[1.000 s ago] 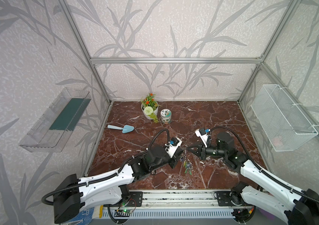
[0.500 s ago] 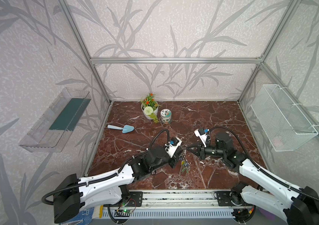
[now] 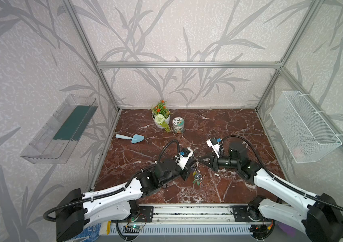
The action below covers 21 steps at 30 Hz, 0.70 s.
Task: Put the keys on the keyring
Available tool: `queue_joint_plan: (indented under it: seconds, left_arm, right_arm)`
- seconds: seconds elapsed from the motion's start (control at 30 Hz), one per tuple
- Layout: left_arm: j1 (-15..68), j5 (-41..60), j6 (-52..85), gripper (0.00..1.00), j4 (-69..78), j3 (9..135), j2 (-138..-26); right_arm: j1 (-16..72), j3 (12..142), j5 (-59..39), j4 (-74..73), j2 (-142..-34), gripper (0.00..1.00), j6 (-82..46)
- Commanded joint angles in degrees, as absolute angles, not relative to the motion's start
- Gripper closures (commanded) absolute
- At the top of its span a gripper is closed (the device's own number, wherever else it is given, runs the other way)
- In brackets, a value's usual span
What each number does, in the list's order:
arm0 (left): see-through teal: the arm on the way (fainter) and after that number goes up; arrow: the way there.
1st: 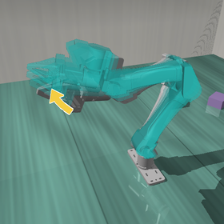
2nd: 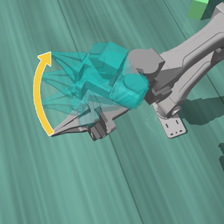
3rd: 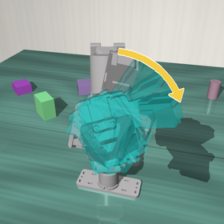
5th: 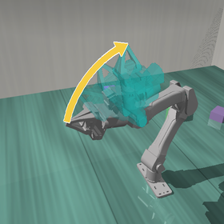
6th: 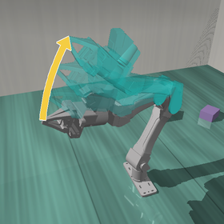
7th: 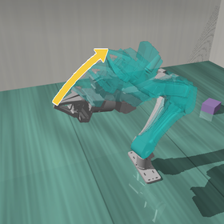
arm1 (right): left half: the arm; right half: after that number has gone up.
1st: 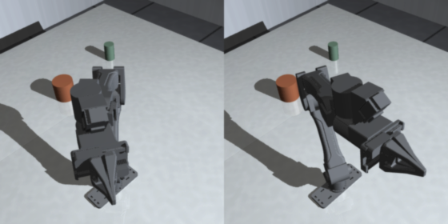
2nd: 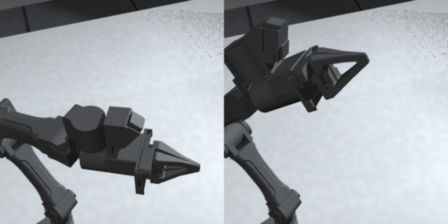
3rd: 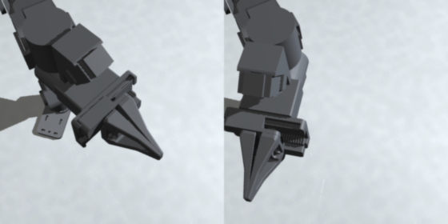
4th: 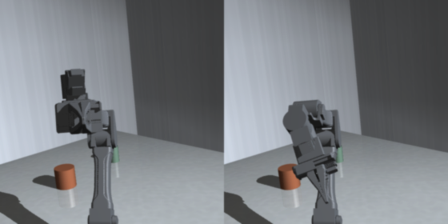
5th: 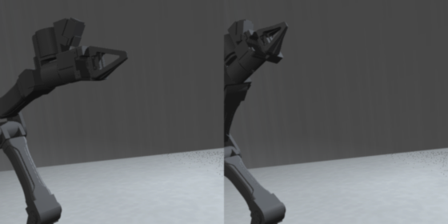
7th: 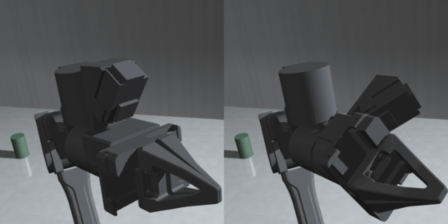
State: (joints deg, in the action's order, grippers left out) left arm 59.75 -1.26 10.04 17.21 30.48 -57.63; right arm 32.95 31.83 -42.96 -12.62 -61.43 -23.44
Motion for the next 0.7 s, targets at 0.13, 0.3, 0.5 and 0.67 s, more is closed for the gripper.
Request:
queue_joint_plan:
  seconds: [0.13, 0.3, 0.5, 0.67]
  left_arm:
    - [60.4, -1.6, 9.6, 1.0, 38.9, 27.1, -55.4]
    - [60.3, 0.7, 9.0, 1.0, 47.6, 25.0, -56.7]
    - [60.2, -0.7, 10.5, 1.0, 52.7, 25.1, -58.4]
    - [60.3, 1.4, 9.7, 1.0, 53.8, 27.2, -60.5]
  right_arm:
    - [32.7, 30.4, -45.6, -18.5, -63.4, 1.0, -26.0]
    - [32.1, 29.0, -47.8, -22.8, -63.4, 1.0, -28.7]
    - [31.4, 27.3, -49.5, -25.3, -61.4, 1.0, -30.8]
    - [31.4, 27.2, -50.1, -25.3, -59.7, 1.0, -31.1]
